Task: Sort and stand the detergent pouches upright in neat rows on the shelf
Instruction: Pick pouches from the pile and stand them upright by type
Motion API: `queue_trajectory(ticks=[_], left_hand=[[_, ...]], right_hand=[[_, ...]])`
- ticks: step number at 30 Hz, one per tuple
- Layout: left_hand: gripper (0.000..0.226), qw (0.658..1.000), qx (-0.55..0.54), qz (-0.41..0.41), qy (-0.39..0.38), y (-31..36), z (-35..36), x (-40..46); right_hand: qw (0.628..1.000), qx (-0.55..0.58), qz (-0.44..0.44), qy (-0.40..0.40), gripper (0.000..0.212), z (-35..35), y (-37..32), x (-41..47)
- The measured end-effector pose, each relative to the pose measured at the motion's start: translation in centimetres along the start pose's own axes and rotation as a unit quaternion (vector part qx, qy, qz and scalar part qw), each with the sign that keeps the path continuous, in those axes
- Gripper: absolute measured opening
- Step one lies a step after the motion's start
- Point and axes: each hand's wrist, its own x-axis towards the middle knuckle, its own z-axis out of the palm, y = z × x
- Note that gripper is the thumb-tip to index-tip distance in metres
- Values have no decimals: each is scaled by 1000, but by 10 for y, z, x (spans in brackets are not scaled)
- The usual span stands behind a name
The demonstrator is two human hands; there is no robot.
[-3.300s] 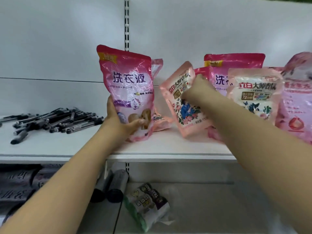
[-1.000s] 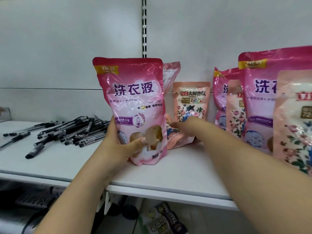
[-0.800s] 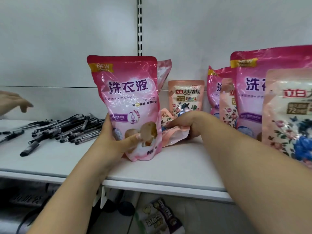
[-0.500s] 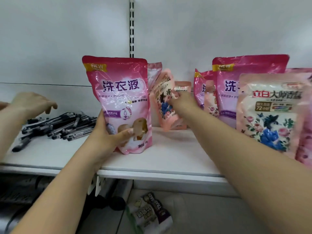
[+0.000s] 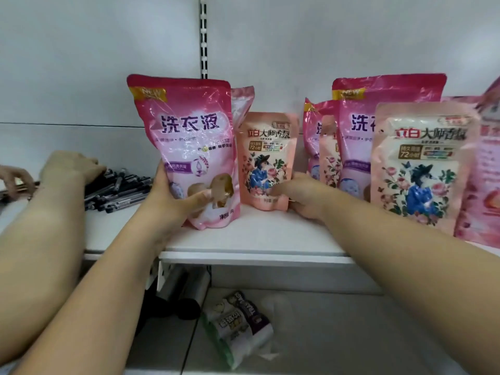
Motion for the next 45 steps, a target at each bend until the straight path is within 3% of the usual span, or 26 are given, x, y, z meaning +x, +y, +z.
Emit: queue_trajectory(ticks=[1, 3, 7, 8, 11, 12, 14, 22, 27, 28, 30, 32, 34, 37, 39, 42, 45], left_hand=[[73, 1000, 4, 1, 2, 0, 1, -1], [71, 1000, 11, 3, 6, 1, 1, -1], [69, 1000, 3, 6, 2, 0, 1, -1], [69, 1000, 0, 7, 1, -1, 0, -1], [73, 1000, -4, 9, -4, -2, 0, 0], [74, 1000, -2, 12, -6, -2, 0, 1], [76, 1000, -1, 12, -7, -3, 0, 1], [82, 1000, 4, -17, -5, -6, -3, 5], [84, 998, -2, -58, 9, -8, -8, 8], [79, 998, 1, -58, -2, -8, -8, 8], [71, 998, 29, -51, -21, -7, -6, 7], [69, 995, 79, -33, -45, -3, -3, 6], [65, 989, 127, -15, -81, 2, 2, 1], [53, 982, 154, 15, -107, 10, 8, -7], [51, 981, 153, 20, -120, 11, 12, -12], [58, 977, 160, -3, -138, 15, 22, -17], [84, 968, 213, -13, -133, 16, 39, -11]], right_hand=[[999, -48, 7, -12, 61, -1, 3, 6], [996, -85, 4, -11, 53, -2, 5, 10], [997, -55, -8, 60, 41, -12, 7, 15], [995, -55, -11, 79, 46, -13, 6, 15], [985, -132, 18, 106, 93, -11, 6, 19], [980, -168, 26, 104, 99, -10, 6, 19], [970, -215, 30, 107, 98, -9, 7, 20], [968, -222, 11, 114, 92, -17, 8, 17], [932, -340, 22, 125, 94, -4, -6, -4], [933, -329, -5, 142, 94, -3, -10, -12], [946, -238, -139, 168, 83, 3, -17, -30], [962, -111, -236, 77, 77, 20, -24, -54], [975, -22, -222, -22, 85, 41, -25, -65], [985, 39, -168, -20, 84, 47, -26, -65], [985, 61, -157, -31, 70, 38, -27, -65], [984, 74, -157, -36, 27, 22, -25, -64], [978, 107, -178, 12, 23, 8, -20, -60]])
